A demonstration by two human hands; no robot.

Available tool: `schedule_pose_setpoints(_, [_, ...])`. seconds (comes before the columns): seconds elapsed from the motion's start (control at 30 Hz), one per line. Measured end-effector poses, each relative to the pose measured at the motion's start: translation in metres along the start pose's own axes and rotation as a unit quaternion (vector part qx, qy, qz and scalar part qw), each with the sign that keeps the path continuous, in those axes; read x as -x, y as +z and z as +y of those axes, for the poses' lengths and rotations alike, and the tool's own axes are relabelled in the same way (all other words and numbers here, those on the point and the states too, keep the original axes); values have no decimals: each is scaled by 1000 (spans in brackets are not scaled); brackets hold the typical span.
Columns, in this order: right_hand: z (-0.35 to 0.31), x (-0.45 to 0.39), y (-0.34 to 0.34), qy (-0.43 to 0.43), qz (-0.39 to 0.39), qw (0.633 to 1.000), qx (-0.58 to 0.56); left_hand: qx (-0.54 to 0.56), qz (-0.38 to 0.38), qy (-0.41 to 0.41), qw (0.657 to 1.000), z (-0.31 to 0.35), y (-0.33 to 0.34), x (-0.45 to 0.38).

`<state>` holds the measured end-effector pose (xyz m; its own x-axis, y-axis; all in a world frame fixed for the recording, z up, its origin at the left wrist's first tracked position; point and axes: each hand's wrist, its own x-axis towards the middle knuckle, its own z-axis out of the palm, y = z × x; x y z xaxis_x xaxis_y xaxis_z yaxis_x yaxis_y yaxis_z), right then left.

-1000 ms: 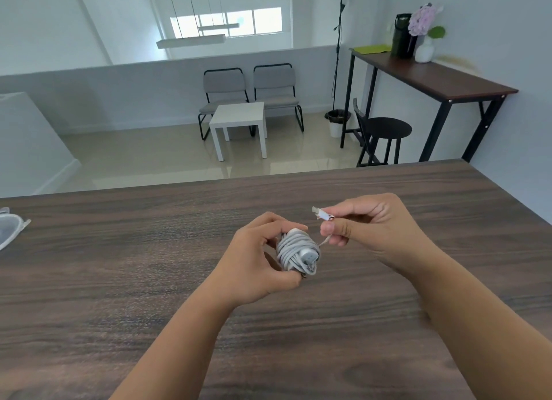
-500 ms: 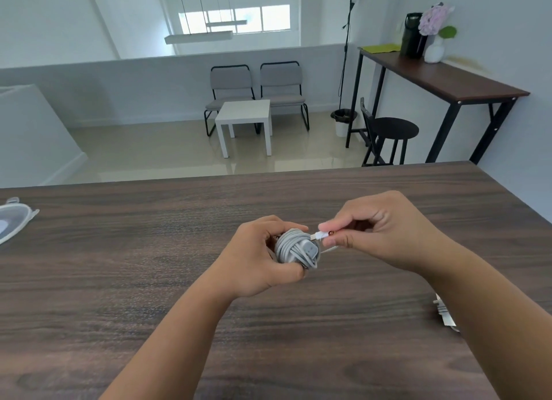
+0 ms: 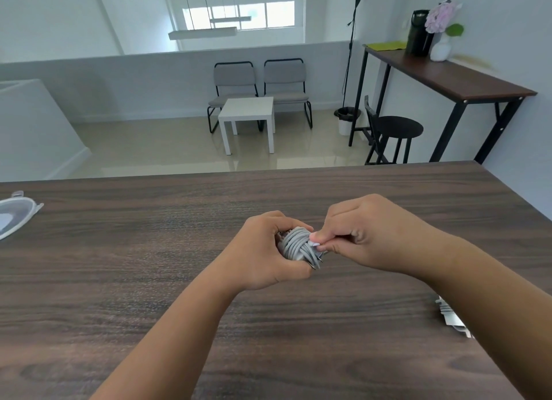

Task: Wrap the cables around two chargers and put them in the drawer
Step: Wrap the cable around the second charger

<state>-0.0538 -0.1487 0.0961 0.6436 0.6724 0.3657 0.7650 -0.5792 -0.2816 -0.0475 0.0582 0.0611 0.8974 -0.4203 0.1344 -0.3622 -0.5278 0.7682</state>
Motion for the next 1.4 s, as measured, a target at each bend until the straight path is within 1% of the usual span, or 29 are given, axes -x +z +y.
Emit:
schedule_pose_setpoints(0.1, [-1,1,4,-15,-2,998,58,-19,12,3,1000,0,1,-1])
schedule_pose_setpoints(0.17, [-1,2,8,-8,5,997,76,-26,20,3,999,-2,2,-1])
schedule_pose_setpoints(0.27, [-5,3,14,26,44,994,98,-54,57,8,997,-2,6,-2])
schedule_pose_setpoints(0.4, [-1,0,20,87,101,987,94,-109,122,38,986,4,10,-3])
schedule_pose_setpoints(0.47, [3,1,18,100,108,986,75,-98,137,43,985,6,9,-1])
schedule_pose_setpoints(0.53, [5,3,15,97,98,989,46,-61,148,27,987,8,7,2])
schedule_pose_setpoints(0.63, [6,6,11,110,83,990,-25,-41,162,21,986,7,6,3])
schedule_pose_setpoints(0.7, [6,8,9,155,99,980,-83,-40,161,29,986,8,8,3])
schedule_pose_setpoints(0.8, [5,8,8,228,129,953,-153,-42,159,56,985,10,10,3])
schedule_pose_setpoints(0.9, [3,7,8,266,152,928,-213,-58,170,93,979,9,12,1])
schedule_pose_setpoints(1.1, [-1,5,15,286,198,906,-240,-60,181,114,975,5,16,-2])
schedule_pose_setpoints(1.27, [-3,9,14,267,195,900,-285,-52,198,108,973,4,16,-4])
schedule_pose_setpoints(1.4, [-5,11,14,256,211,898,-290,-57,188,116,974,4,18,-4])
